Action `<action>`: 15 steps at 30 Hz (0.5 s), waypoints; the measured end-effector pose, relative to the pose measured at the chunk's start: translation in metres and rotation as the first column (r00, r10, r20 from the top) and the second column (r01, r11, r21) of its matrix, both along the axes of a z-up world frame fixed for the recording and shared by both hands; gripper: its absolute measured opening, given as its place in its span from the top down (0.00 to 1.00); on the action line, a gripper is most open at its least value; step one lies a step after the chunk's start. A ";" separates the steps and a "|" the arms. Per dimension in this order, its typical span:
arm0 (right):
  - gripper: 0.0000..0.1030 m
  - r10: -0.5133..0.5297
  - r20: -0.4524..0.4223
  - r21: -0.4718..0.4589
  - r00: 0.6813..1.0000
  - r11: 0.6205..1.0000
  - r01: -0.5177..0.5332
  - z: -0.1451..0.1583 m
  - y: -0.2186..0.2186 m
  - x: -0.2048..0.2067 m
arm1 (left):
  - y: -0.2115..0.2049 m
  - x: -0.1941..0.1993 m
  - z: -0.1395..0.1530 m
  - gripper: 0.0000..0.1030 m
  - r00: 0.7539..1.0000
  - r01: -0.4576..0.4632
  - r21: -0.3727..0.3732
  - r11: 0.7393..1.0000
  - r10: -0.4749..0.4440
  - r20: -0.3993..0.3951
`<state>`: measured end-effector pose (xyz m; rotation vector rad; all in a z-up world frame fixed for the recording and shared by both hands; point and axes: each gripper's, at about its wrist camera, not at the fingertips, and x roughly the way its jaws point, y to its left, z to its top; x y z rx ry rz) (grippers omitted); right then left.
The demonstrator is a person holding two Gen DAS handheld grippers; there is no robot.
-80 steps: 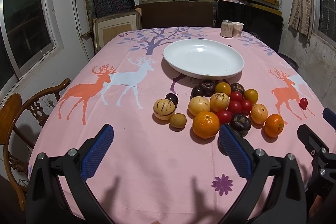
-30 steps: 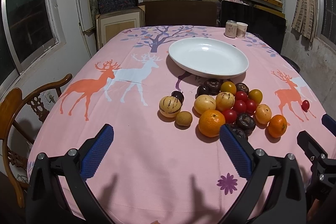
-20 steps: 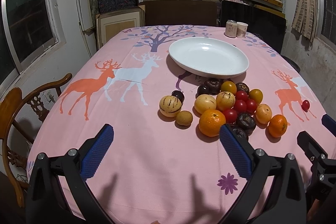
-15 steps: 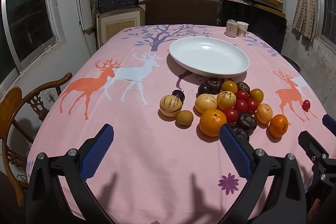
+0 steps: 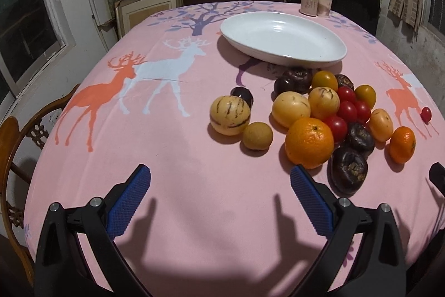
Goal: Organize fruits
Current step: 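Grasp the striped pepino with the left tool while the right tool grasps a tangerine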
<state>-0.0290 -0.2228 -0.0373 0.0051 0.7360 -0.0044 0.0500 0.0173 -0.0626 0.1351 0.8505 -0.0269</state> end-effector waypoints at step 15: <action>0.03 0.015 -0.018 0.013 1.000 1.000 -0.015 -0.005 -0.006 0.017 | 0.005 0.075 -0.009 0.09 0.998 -0.050 0.003 0.999 0.050 -0.034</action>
